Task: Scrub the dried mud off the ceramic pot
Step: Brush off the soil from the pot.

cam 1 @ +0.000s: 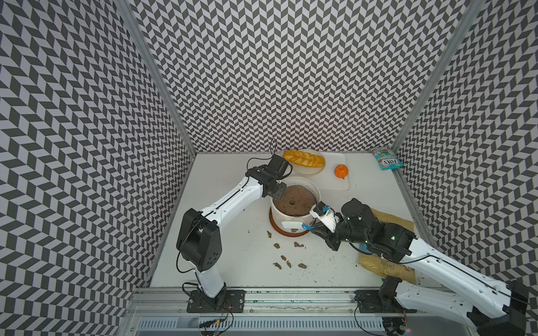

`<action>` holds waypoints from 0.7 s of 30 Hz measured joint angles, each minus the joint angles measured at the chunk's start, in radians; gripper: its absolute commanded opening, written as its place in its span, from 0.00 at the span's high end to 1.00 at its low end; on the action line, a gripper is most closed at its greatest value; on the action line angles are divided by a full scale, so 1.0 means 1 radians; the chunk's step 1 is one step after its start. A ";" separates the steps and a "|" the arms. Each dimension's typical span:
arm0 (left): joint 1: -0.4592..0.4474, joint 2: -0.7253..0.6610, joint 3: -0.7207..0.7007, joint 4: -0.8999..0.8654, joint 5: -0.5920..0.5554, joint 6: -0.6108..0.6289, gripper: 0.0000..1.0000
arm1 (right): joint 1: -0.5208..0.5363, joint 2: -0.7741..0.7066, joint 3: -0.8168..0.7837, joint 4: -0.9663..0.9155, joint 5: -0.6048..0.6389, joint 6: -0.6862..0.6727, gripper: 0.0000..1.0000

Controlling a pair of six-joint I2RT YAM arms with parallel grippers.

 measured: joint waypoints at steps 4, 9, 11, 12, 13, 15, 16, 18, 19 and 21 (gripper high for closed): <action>0.006 0.000 -0.001 0.003 0.002 0.009 1.00 | -0.004 0.009 0.025 -0.055 0.004 -0.021 1.00; 0.024 0.000 -0.001 0.003 0.006 0.025 1.00 | -0.010 0.046 0.062 -0.151 0.042 -0.045 1.00; 0.032 0.000 -0.001 0.003 0.008 0.027 1.00 | -0.010 0.056 0.072 -0.167 0.054 -0.050 1.00; 0.035 0.000 -0.001 0.003 0.009 0.028 1.00 | -0.011 0.058 0.077 -0.172 0.058 -0.053 1.00; 0.037 0.000 -0.001 0.003 0.011 0.028 1.00 | -0.011 0.060 0.084 -0.179 0.060 -0.056 1.00; 0.038 0.000 -0.001 0.003 0.013 0.029 1.00 | -0.012 0.063 0.095 -0.193 0.061 -0.062 1.00; 0.037 0.000 -0.001 0.003 0.013 0.029 1.00 | -0.014 0.064 0.100 -0.200 0.059 -0.065 1.00; 0.038 0.000 -0.001 0.003 0.012 0.029 1.00 | -0.018 0.066 0.109 -0.215 0.054 -0.076 1.00; 0.038 0.000 -0.001 0.003 0.012 0.030 1.00 | -0.019 0.066 0.115 -0.224 0.053 -0.082 1.00; 0.038 0.000 -0.001 0.003 0.012 0.034 1.00 | -0.022 0.066 0.136 -0.255 0.051 -0.094 1.00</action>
